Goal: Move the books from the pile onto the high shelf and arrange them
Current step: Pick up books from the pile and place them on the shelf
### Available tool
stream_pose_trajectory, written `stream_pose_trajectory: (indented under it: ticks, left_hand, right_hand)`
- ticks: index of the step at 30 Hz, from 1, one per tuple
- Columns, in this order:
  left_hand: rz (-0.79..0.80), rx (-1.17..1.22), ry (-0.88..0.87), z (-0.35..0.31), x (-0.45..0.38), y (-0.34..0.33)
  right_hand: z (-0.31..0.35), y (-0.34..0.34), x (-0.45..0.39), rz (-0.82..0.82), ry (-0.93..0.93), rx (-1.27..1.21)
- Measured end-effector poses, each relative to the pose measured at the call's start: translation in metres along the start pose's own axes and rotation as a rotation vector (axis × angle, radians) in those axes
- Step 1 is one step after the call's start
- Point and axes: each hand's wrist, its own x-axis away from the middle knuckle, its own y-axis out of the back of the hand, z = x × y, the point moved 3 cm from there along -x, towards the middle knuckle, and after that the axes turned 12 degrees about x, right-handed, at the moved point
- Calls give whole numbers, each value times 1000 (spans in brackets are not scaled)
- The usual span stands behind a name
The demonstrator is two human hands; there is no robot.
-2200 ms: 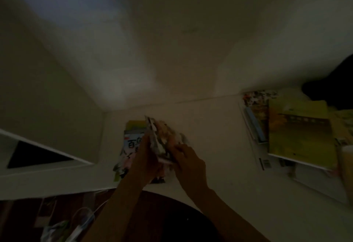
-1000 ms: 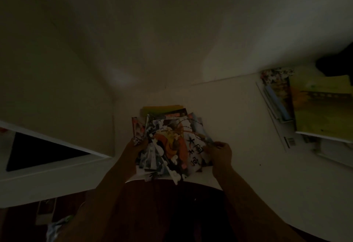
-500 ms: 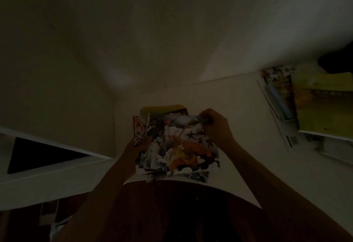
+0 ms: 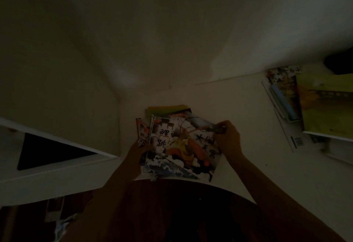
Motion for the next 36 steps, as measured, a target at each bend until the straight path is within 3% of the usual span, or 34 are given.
stream_pose_trajectory:
  ticks: [4, 8, 12, 19, 25, 27, 32, 36]
  left_hand:
    - [56, -25, -44, -3, 5, -3]
    - [65, -52, -64, -2, 4, -4]
    - [57, 14, -88, -3, 6, -12]
    - [-4, -16, -44, 3, 5, 1]
    - [110, 62, -2, 10, 4, -11]
    - [145, 98, -1, 11, 6, -16]
    - [153, 151, 5, 10, 2, -15]
    - [66, 165, -22, -9, -8, -4]
  right_hand:
    - [-1, -6, 9, 207, 4, -62]
    - [11, -21, 14, 183, -3, -135]
    - [7, -23, 13, 136, -221, -450]
    - [-42, 3, 9, 70, -417, -409]
    - [-48, -19, 22, 280, -559, -662]
    - [-48, -26, 27, 273, -592, -724]
    - [-55, -21, 23, 272, -460, -800]
    - [-56, 9, 7, 141, -382, -606]
